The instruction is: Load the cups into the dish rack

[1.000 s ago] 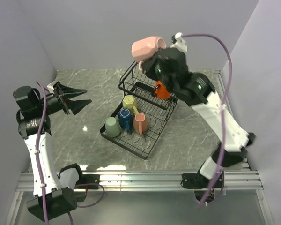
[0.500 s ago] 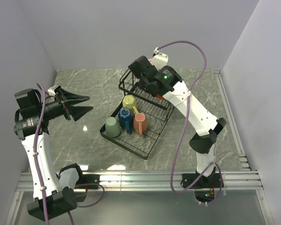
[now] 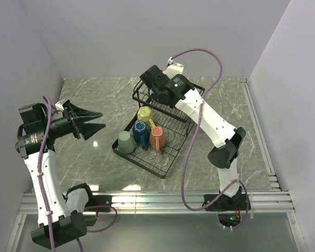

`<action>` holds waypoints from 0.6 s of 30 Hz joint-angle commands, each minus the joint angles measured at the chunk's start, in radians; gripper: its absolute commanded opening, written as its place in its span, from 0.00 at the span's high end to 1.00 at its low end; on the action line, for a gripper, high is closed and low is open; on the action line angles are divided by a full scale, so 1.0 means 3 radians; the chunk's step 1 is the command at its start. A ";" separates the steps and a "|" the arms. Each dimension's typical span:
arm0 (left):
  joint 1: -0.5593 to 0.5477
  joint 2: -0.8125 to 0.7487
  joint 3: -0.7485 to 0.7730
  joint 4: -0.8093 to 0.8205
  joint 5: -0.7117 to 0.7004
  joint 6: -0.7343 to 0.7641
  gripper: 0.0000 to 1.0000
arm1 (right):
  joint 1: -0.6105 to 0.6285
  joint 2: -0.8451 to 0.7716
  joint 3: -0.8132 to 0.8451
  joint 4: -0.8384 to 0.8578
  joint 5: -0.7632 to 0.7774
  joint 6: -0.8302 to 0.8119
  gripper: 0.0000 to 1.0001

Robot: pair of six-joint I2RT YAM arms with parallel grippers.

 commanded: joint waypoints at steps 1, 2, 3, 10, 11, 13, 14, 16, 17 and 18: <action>0.0015 -0.0055 0.0080 -0.0131 0.0006 0.0201 0.48 | -0.0052 -0.0008 0.0044 0.0324 0.0076 0.0091 1.00; 0.0010 -0.0065 0.0081 -0.0161 0.0001 0.0212 0.48 | -0.0063 0.0002 0.0044 0.0329 0.0061 0.0102 1.00; 0.0015 -0.0065 0.0070 -0.0172 -0.0004 0.0232 0.48 | -0.0068 0.0023 0.0034 0.0340 0.0056 0.0112 1.00; 0.0015 -0.0132 -0.0022 -0.0147 0.0027 0.0212 0.48 | -0.0119 0.0069 0.0013 0.0335 -0.0057 0.0173 1.00; 0.0015 -0.0142 -0.0037 -0.0136 0.0037 0.0212 0.48 | -0.0119 0.0089 0.0039 0.0294 -0.0047 0.0194 1.00; 0.0015 -0.0152 -0.0062 -0.0106 0.0047 0.0186 0.49 | -0.0114 0.0156 0.0131 0.0146 -0.0001 0.0194 1.00; 0.0015 -0.0167 -0.0073 -0.0090 0.0047 0.0181 0.49 | -0.0114 0.0176 0.0152 0.0100 0.0025 0.0194 1.00; 0.0015 -0.0183 -0.0113 -0.0029 0.0057 0.0135 0.49 | -0.0114 0.0207 0.0162 0.0008 0.0065 0.0168 1.00; 0.0015 -0.0198 -0.0124 -0.0009 0.0062 0.0120 0.49 | -0.0114 0.0207 0.0152 -0.0028 0.0076 0.0163 1.00; 0.0015 -0.0203 -0.0139 0.0012 0.0073 0.0079 0.49 | -0.0114 0.0207 0.0121 -0.0044 0.0081 0.0153 1.00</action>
